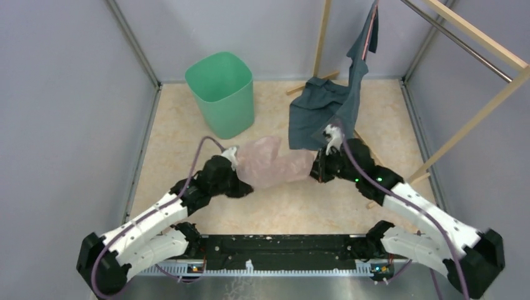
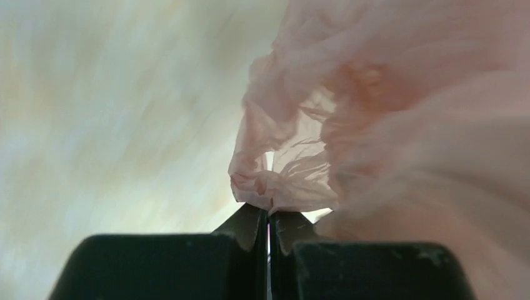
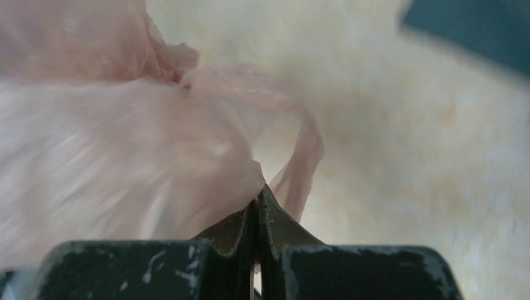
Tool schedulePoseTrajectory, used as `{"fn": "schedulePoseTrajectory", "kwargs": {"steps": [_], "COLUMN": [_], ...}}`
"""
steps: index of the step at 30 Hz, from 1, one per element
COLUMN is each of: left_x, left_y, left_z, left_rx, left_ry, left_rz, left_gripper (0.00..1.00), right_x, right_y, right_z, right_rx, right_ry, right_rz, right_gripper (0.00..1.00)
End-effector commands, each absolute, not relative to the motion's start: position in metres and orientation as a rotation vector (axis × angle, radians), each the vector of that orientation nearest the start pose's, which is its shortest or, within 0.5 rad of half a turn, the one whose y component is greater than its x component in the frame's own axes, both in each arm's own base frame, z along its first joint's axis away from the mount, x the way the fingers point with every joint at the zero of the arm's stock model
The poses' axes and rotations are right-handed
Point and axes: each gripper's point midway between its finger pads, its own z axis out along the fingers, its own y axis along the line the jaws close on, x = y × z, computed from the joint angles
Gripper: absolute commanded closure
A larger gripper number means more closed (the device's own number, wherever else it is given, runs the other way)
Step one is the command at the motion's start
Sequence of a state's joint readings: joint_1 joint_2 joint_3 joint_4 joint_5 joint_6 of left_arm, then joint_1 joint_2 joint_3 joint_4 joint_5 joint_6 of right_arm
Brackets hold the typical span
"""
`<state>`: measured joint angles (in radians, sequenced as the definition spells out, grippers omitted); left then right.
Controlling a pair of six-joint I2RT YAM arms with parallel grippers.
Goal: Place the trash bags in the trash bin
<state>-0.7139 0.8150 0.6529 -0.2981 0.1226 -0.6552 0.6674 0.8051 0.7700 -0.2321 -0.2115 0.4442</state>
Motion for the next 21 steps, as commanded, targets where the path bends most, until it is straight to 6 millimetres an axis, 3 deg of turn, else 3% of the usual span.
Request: {"fn": "schedulePoseTrajectory", "kwargs": {"steps": [1, 3, 5, 7, 8, 9, 10, 11, 12, 13, 15, 17, 18, 19, 20, 21], "left_x": [0.186, 0.197, 0.193, 0.174, 0.163, 0.157, 0.156, 0.164, 0.175, 0.194, 0.204, 0.192, 0.182, 0.172, 0.165, 0.162], "left_y": [-0.217, -0.219, -0.220, -0.220, -0.219, -0.215, -0.209, -0.202, -0.196, -0.193, -0.191, -0.193, -0.195, -0.200, -0.204, -0.209], "left_z": [0.213, 0.312, 0.407, 0.479, 0.502, 0.514, 0.512, 0.499, 0.471, 0.415, 0.317, 0.227, 0.193, 0.175, 0.166, 0.169], "left_rx": [0.132, 0.231, 0.292, 0.349, 0.372, 0.370, 0.334, 0.263, 0.196, 0.114, 0.051, 0.024, 0.019, 0.026, 0.034, 0.060], "left_ry": [2.150, 1.942, 1.760, 1.593, 1.522, 1.479, 1.475, 1.502, 1.562, 1.683, 1.914, 2.149, 2.239, 2.287, 2.300, 2.269], "left_rz": [-0.941, -0.944, -0.993, -1.089, -1.133, -1.154, -1.147, -1.109, -1.056, -0.964, -0.850, -0.810, -0.823, -0.873, -0.926, -0.976], "left_gripper": [1.00, 1.00, 1.00, 1.00, 1.00, 1.00, 1.00, 1.00, 1.00, 1.00, 1.00, 1.00, 1.00, 1.00, 1.00, 1.00], "right_x": [0.205, 0.217, 0.217, 0.203, 0.192, 0.184, 0.175, 0.173, 0.175, 0.183, 0.202, 0.210, 0.205, 0.197, 0.188, 0.184], "right_y": [0.232, 0.225, 0.224, 0.222, 0.217, 0.215, 0.209, 0.207, 0.207, 0.209, 0.221, 0.234, 0.236, 0.237, 0.240, 0.240], "right_z": [0.225, 0.292, 0.363, 0.428, 0.461, 0.477, 0.487, 0.484, 0.475, 0.450, 0.368, 0.260, 0.216, 0.182, 0.166, 0.165], "right_rx": [-0.375, -0.393, -0.436, -0.461, -0.462, -0.459, -0.449, -0.438, -0.422, -0.398, -0.363, -0.366, -0.364, -0.360, -0.358, -0.345], "right_ry": [2.061, 1.946, 1.834, 1.697, 1.603, 1.542, 1.482, 1.455, 1.441, 1.480, 1.652, 1.912, 2.033, 2.123, 2.164, 2.159], "right_rz": [0.911, 0.841, 0.839, 0.901, 0.941, 0.970, 0.992, 0.999, 0.999, 0.985, 0.967, 0.951, 0.954, 0.969, 1.013, 1.040], "right_gripper": [1.00, 1.00, 1.00, 1.00, 1.00, 1.00, 1.00, 1.00, 1.00, 1.00, 1.00, 1.00, 1.00, 1.00, 1.00, 1.00]}}
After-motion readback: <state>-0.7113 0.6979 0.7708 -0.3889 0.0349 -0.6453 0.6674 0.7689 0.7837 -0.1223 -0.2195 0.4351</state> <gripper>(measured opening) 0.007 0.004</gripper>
